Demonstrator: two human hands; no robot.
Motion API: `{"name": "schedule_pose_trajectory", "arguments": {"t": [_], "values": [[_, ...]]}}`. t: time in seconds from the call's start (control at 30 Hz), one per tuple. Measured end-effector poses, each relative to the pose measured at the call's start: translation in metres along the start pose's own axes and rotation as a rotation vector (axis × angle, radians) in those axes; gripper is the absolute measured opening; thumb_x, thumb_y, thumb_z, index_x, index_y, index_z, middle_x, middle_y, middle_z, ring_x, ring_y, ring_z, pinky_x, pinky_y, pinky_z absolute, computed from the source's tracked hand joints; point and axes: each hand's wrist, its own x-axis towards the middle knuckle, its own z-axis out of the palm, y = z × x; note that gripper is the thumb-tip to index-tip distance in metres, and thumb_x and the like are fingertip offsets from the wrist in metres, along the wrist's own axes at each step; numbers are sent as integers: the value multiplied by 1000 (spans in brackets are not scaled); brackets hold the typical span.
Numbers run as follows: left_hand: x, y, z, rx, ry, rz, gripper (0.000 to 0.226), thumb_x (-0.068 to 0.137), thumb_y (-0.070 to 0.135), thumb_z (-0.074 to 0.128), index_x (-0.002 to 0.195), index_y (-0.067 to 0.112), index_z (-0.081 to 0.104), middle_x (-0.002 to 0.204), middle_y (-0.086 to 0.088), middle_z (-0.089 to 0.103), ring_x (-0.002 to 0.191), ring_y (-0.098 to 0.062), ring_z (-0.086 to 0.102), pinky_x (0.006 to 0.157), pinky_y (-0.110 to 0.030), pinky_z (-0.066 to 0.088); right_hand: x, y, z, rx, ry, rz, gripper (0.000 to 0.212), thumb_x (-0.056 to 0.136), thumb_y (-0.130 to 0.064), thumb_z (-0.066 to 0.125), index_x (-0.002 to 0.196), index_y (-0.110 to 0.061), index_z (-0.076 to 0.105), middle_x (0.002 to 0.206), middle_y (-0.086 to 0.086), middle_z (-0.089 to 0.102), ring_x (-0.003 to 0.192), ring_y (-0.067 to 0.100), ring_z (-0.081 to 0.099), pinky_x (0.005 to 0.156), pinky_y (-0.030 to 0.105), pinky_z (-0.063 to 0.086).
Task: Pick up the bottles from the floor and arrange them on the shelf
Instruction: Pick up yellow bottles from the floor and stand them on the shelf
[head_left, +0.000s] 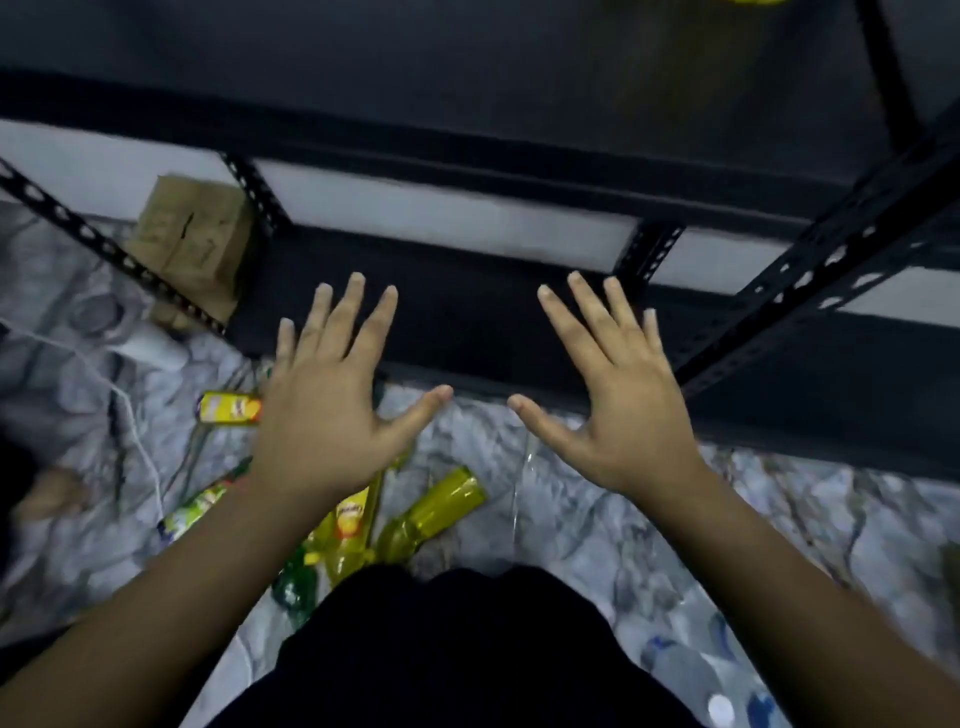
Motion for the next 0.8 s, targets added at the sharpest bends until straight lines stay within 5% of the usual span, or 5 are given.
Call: {"name": "schedule_pose_trajectory", "arguments": {"t": [0.27,0.47,0.6,0.8], "values": [[-58,-115,135,25,-242,-146,95,88,82,39,163,26,28,172,-7,16,159,-34,13,125,-60,12,-38,10,185,-5,-331,43,91,94,-79,46,168,-35,19,176,-3,19,164,27,8,130,62,10],[-98,-205,248,-30,-455,-265,95,92,73,50,165,20,21,173,-10,12,159,-35,11,125,-59,11,-69,15,311,2,-540,-4,94,87,-78,48,166,-29,30,172,0,30,163,30,16,128,62,14],[-129,-230,312,-107,-504,-323,92,91,58,64,160,8,31,165,-21,31,151,-42,30,122,-56,26,-76,20,384,-2,-684,-73,93,87,-63,69,165,-28,32,171,1,32,162,31,17,129,62,11],[-144,-232,386,-211,-509,-409,92,92,41,73,162,5,25,168,-19,25,152,-39,28,121,-48,30,-77,19,466,-107,-812,-200,95,88,-50,79,166,-32,28,171,0,30,162,29,15,130,57,4]]}}
